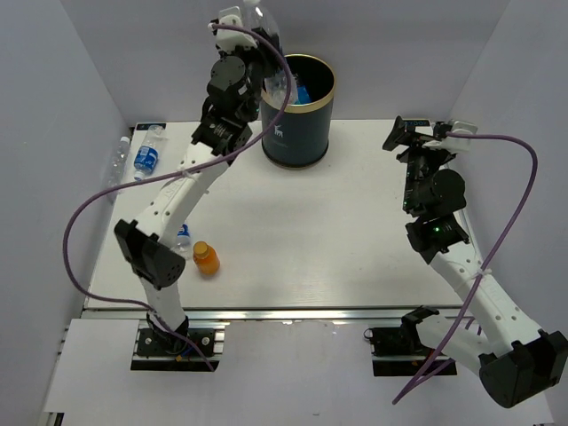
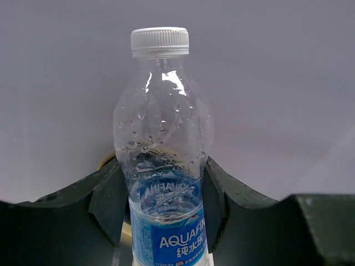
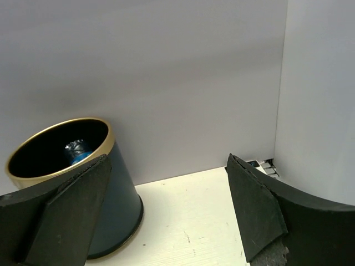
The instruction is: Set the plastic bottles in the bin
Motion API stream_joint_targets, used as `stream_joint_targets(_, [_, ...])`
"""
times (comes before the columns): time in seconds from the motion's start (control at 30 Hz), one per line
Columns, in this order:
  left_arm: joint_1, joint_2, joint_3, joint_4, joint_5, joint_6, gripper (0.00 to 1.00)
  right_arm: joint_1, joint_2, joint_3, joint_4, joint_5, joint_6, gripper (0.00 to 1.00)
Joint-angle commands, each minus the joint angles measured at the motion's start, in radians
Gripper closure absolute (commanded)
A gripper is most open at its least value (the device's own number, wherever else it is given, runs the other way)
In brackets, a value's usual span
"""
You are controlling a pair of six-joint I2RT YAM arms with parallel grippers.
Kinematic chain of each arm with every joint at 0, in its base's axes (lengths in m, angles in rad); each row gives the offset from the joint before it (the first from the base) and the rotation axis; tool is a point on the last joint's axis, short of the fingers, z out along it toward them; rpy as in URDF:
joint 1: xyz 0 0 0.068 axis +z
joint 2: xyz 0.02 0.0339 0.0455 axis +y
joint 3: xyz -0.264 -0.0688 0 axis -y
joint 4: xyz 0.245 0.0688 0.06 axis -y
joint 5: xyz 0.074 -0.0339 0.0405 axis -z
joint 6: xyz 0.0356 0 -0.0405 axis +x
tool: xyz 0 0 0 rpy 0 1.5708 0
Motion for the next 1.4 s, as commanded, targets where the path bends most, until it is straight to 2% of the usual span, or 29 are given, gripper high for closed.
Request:
stream_joint_targets(0.0, [0.012,0.185,0.095,0.235,-0.117,0.105,0.74,-0.024,0.006,-0.014,0.038,-0.025,0.045,0.11])
stream_joint_targets(0.07, [0.035,0.273,0.164,0.375,-0.13,0.128,0.7,-0.032,0.019,-0.014,0.036,-0.049,0.052,0.11])
stream_joint_targets(0.1, [0.046,0.37,0.264,0.405,-0.113,0.119,0.69,-0.033,0.024,-0.011,0.021,-0.056,0.052,0.11])
stream_joint_targets(0.17, [0.078,0.469,0.38,0.473,-0.066,0.082,0.67,-0.035,0.032,-0.011,0.015,-0.078,0.061,0.11])
stream_joint_targets(0.23, [0.089,0.543,0.385,0.636,-0.079,0.07,0.63,-0.037,0.036,-0.016,0.007,-0.1,0.063,0.11])
stream_joint_targets(0.3, [0.107,0.58,0.417,0.653,-0.096,0.048,0.47,-0.038,0.041,-0.011,-0.011,-0.135,0.052,0.11])
stream_joint_targets(0.33, [0.118,0.603,0.432,0.627,-0.101,0.045,0.17,-0.038,0.041,-0.011,-0.034,-0.184,0.041,0.11])
stream_joint_targets(0.37, [0.121,0.601,0.437,0.611,-0.101,0.03,0.04,-0.038,0.036,-0.011,-0.048,-0.215,0.033,0.11])
stream_joint_targets(0.5, [0.124,0.499,0.359,0.575,0.003,0.033,0.02,-0.037,0.007,-0.026,-0.109,-0.423,0.014,0.11])
stream_joint_targets(0.53, [0.124,0.48,0.359,0.547,0.013,0.043,0.02,-0.032,0.003,-0.028,-0.125,-0.532,0.009,0.11])
stream_joint_targets(0.6, [0.126,0.444,0.415,0.437,0.008,0.059,0.02,-0.014,0.016,-0.019,-0.18,-0.632,-0.014,0.11])
stream_joint_targets(0.63, [0.127,0.425,0.412,0.405,0.002,0.065,0.02,-0.004,0.027,-0.004,-0.2,-0.761,-0.031,0.11])
stream_joint_targets(0.7, [0.129,0.33,0.377,0.32,0.005,0.08,0.02,0.041,0.055,0.018,-0.281,-0.86,-0.09,0.11])
stream_joint_targets(0.77, [0.129,0.205,0.279,0.265,0.014,0.089,0.02,0.097,0.104,0.047,-0.379,-0.947,-0.147,0.11])
stream_joint_targets(0.87, [0.13,0.054,0.195,0.075,0.021,0.086,0.02,0.228,0.176,0.049,-0.438,-1.005,-0.275,0.11])
stream_joint_targets(0.9, [0.13,0.019,0.179,-0.065,-0.031,0.077,0.02,0.305,0.217,0.049,-0.444,-1.01,-0.322,0.11])
stream_joint_targets(0.93, [0.13,-0.016,0.156,-0.132,-0.059,0.062,0.02,0.34,0.243,0.052,-0.448,-1.022,-0.341,0.11])
stream_joint_targets(1.03, [0.145,-0.194,-0.058,-0.303,-0.209,0.002,0.02,0.459,0.364,0.087,-0.415,-1.051,-0.343,0.11])
stream_joint_targets(1.07, [0.155,-0.248,-0.223,-0.324,-0.237,-0.019,0.02,0.482,0.397,0.114,-0.393,-1.047,-0.327,0.11])
stream_joint_targets(1.1, [0.177,-0.35,-0.309,-0.358,-0.299,-0.051,0.02,0.523,0.468,0.13,-0.363,-1.048,-0.318,0.11])
stream_joint_targets(1.13, [0.203,-0.403,-0.392,-0.375,-0.306,-0.137,0.02,0.543,0.504,0.144,-0.347,-1.042,-0.313,0.11])
stream_joint_targets(1.17, [0.234,-0.453,-0.552,-0.389,-0.297,-0.177,0.02,0.566,0.539,0.158,-0.326,-1.027,-0.298,0.11])
stream_joint_targets(1.2, [0.304,-0.55,-0.628,-0.419,-0.28,-0.221,0.02,0.601,0.612,0.193,-0.295,-1.008,-0.296,0.11])
stream_joint_targets(1.27, [0.368,-0.636,-0.829,-0.433,-0.263,-0.328,0.02,0.643,0.721,0.239,-0.28,-0.984,-0.273,0.11])
stream_joint_targets(1.3, [0.426,-0.671,-0.876,-0.429,-0.245,-0.341,0.02,0.654,0.751,0.291,-0.277,-0.982,-0.266,0.11])
stream_joint_targets(1.37, [0.474,-0.712,-0.922,-0.468,-0.184,-0.369,0.02,0.669,0.809,0.335,-0.263,-0.961,-0.235,0.11])
